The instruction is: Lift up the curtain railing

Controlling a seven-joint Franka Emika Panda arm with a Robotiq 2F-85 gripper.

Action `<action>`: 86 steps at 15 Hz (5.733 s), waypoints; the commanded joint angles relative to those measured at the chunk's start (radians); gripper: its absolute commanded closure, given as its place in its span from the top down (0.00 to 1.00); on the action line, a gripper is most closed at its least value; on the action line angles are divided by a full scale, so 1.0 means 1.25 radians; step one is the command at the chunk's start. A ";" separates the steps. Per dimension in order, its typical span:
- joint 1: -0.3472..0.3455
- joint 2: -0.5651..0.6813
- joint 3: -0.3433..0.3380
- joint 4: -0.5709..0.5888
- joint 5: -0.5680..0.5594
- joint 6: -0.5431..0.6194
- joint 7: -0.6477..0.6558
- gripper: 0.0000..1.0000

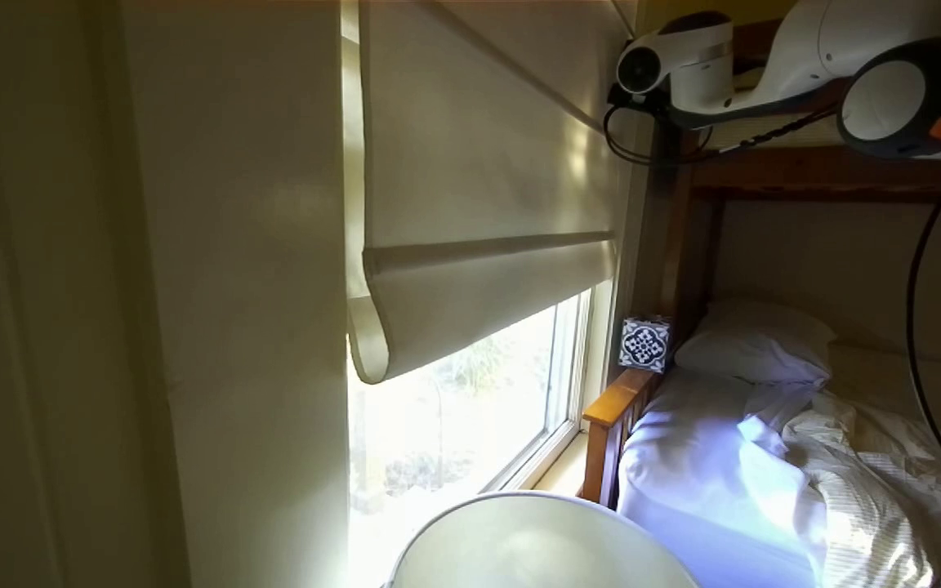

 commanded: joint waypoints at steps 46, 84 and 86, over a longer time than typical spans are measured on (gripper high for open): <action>-0.017 -0.354 -0.063 -0.661 0.266 0.376 -0.462 0.02; 0.018 -0.465 -0.069 -0.767 0.297 0.611 -0.768 0.61; 0.031 -0.495 -0.056 -0.837 0.314 0.604 -0.851 0.75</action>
